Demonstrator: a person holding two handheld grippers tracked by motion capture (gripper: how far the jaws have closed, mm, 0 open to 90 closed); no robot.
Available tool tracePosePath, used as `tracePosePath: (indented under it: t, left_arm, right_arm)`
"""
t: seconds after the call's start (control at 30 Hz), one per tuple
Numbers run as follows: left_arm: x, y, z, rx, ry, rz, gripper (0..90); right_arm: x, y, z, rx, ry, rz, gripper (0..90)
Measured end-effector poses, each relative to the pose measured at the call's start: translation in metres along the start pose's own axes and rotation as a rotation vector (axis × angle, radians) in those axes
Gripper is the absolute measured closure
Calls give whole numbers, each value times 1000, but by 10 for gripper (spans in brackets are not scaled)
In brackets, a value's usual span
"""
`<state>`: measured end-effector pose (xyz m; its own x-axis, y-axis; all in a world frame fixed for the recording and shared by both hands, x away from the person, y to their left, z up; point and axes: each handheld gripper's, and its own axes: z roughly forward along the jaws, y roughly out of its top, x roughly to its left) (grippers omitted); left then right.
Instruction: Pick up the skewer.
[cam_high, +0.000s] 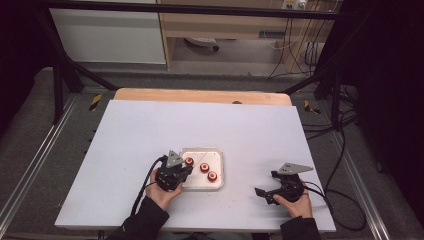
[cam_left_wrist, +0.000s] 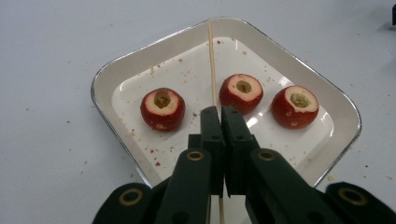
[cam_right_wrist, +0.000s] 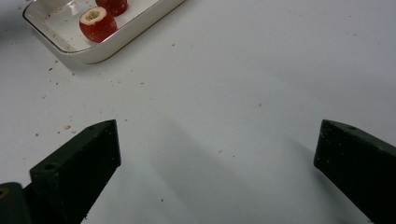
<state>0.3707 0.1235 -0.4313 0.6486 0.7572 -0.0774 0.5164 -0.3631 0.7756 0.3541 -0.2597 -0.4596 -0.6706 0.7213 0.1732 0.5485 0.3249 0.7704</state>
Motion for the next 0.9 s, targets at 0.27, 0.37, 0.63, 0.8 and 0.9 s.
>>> tracePosePath:
  t: [0.27, 0.37, 0.63, 0.8, 0.9]
  left_arm:
    - [4, 1, -4, 13, -41, 15, 883]
    - [4, 1, -6, 12, -52, 25, 883]
    - [0, 3, -9, 9, -82, 69, 883]
    - [-4, 5, -10, 9, -107, 85, 883]
    - [-7, 6, -11, 15, -119, 101, 883]
  right_arm:
    - [3, 2, 0, 0, -5, -15, 5]
    - [5, 3, 0, 4, -8, -26, 5]
    - [16, 11, 5, 29, -46, -79, 5]
    - [23, 15, 7, 44, -63, -118, 5]
    - [28, 19, 9, 54, -66, -145, 6]
